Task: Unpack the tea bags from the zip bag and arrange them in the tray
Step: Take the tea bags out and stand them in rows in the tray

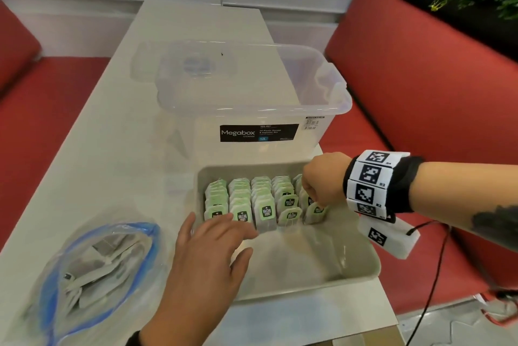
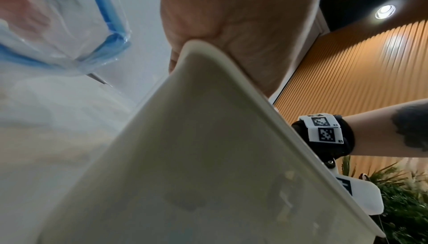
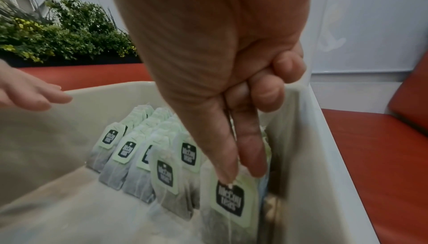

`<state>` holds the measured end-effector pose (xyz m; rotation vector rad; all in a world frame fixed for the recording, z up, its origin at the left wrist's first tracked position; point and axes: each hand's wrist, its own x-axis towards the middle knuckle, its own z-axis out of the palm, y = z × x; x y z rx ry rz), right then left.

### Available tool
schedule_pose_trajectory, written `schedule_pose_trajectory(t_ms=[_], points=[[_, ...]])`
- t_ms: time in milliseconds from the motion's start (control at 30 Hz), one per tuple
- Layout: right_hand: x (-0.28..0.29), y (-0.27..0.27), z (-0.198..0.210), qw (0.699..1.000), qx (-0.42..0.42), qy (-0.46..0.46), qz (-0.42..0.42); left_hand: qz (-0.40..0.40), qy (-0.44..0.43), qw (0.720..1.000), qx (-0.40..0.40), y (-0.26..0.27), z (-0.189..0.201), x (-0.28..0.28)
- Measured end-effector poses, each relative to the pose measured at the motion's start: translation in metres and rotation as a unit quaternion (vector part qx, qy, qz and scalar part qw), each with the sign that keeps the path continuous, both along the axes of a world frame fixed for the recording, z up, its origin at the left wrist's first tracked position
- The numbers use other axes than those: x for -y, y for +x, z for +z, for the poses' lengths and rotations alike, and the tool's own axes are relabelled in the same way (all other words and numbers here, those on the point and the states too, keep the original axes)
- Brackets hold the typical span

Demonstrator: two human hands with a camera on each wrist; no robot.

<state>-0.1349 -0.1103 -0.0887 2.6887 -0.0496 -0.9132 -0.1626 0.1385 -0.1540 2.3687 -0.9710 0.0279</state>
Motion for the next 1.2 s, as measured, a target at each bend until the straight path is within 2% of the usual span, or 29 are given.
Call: schedule_pose_trajectory(t_ms=[233,367,433,533,633,700,767,867,933,1067,1133,1200], points=[[0.001,-0.001,-0.004,1.000,-0.010,0.003,-0.007,-0.005,0.005,1.000,-0.016,0.000,0.001,0.000],[0.004,0.003,0.001,1.000,-0.008,0.007,-0.015,0.006,-0.034,0.999,-0.008,0.000,0.008,-0.004],[0.003,0.002,0.012,1.000,0.015,0.006,-0.013,0.023,-0.071,0.997,0.011,0.000,0.016,-0.011],[-0.007,-0.003,0.037,0.994,0.098,0.036,-0.012,0.088,-0.135,0.986,0.046,0.001,0.030,-0.037],[-0.037,-0.014,0.064,0.974,0.181,0.136,-0.015,0.195,-0.150,0.966,0.084,0.002,0.039,-0.073],[-0.071,-0.025,0.078,0.948,0.211,0.238,-0.012,0.268,-0.127,0.950,0.099,0.002,0.039,-0.098],[-0.112,-0.036,0.081,0.918,0.218,0.332,-0.003,0.310,-0.085,0.943,0.082,0.001,0.030,-0.119],[-0.175,-0.043,0.060,0.873,0.199,0.445,0.023,0.324,0.007,0.946,0.015,0.000,0.006,-0.143],[-0.215,-0.040,0.033,0.863,0.184,0.468,0.054,0.319,0.014,0.947,-0.031,-0.001,-0.004,-0.151],[-0.264,-0.018,-0.012,0.897,0.149,0.410,0.072,0.313,-0.040,0.949,-0.022,-0.003,0.000,-0.151],[-0.270,-0.007,-0.023,0.924,0.132,0.334,0.131,0.305,-0.060,0.950,-0.025,-0.006,0.005,-0.148],[-0.286,-0.008,-0.038,0.942,0.170,0.214,0.195,0.294,-0.071,0.953,-0.032,-0.011,0.010,-0.147]])
